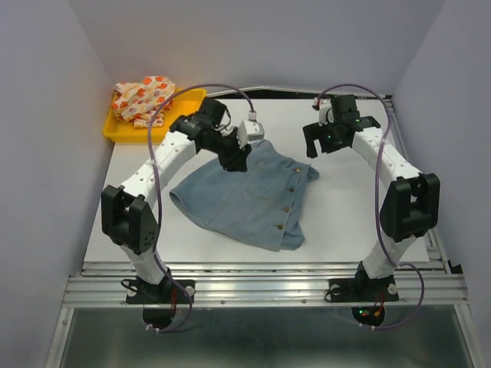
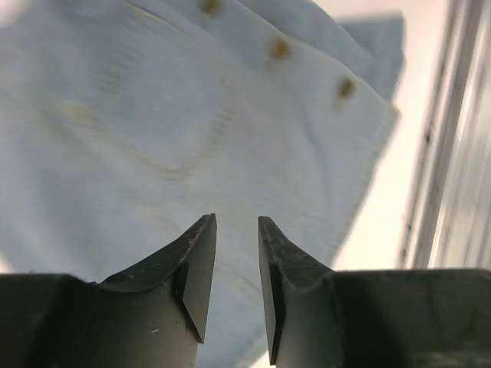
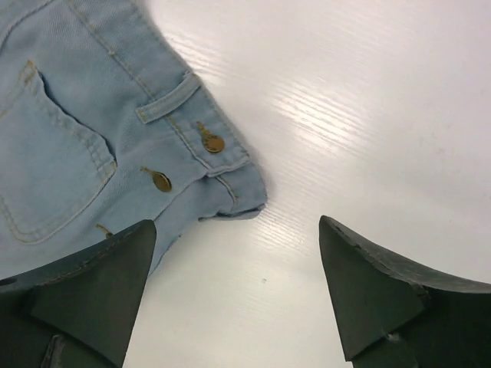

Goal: Fold and stack the skirts
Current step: Flatten the skirt out

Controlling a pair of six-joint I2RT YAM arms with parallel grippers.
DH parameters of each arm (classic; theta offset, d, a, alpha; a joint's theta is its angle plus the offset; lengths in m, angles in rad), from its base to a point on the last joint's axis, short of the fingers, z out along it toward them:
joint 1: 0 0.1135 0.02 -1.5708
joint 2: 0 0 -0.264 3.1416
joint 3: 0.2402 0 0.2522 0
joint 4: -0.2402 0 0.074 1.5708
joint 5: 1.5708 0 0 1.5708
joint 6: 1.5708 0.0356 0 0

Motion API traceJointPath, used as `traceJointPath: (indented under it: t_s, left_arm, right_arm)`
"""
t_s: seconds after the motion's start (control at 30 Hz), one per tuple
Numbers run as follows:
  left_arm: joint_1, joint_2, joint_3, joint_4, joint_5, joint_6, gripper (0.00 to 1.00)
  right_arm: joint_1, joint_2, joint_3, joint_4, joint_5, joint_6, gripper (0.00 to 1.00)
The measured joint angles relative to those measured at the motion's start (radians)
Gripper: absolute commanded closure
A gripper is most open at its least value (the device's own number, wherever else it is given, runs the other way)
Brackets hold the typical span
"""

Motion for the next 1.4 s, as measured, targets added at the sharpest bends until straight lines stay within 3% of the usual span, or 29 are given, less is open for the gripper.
traceJointPath:
  t_s: [0.2,0.37,0.57,0.87,1.0,1.03,1.07,1.1,1.13,1.17,1.2,1.4]
  left_arm:
    - [0.168,0.168,0.335,0.103,-0.015,-0.159,0.47]
    - [0.153,0.378,0.447,0.218,-0.157,-0.29,0.48]
    - [0.135,0.652,0.657,0.27,-0.246,-0.378,0.47]
    - [0.126,0.782,0.693,0.336,-0.246,-0.43,0.46]
    - [0.105,0.819,0.694,0.333,-0.24,-0.42,0.48]
    - [0.099,0.828,0.694,0.33,-0.233,-0.417,0.5]
    - [0.094,0.838,0.699,0.318,-0.223,-0.411,0.52]
    - [0.09,0.845,0.706,0.308,-0.217,-0.409,0.57]
    - [0.086,0.857,0.717,0.294,-0.205,-0.397,0.78]
    - [0.084,0.863,0.729,0.288,-0.193,-0.393,0.89]
    - [0.084,0.863,0.734,0.272,-0.177,-0.379,1.0]
    - [0.1,0.843,0.722,0.251,-0.139,-0.351,1.0]
  right_arm:
    - [-0.142,0.008,0.018,-0.021,-0.134,0.116,0.18]
    - [-0.218,0.122,0.018,-0.02,-0.235,0.199,0.26]
    - [-0.24,0.254,0.005,-0.018,-0.334,0.27,0.29]
    - [-0.238,0.274,-0.079,-0.021,-0.491,0.342,0.31]
    - [-0.24,0.314,-0.078,-0.018,-0.566,0.362,0.52]
    - [-0.24,0.326,-0.077,-0.019,-0.588,0.361,0.58]
    - [-0.24,0.343,-0.074,-0.021,-0.618,0.372,0.76]
    - [-0.239,0.356,-0.069,-0.026,-0.635,0.368,0.86]
    - [-0.239,0.372,-0.058,-0.036,-0.655,0.372,0.95]
    - [-0.239,0.387,-0.042,-0.047,-0.672,0.365,0.99]
    - [-0.239,0.399,-0.026,-0.051,-0.676,0.362,0.99]
    - [-0.244,0.412,0.167,-0.105,-0.623,0.317,0.99]
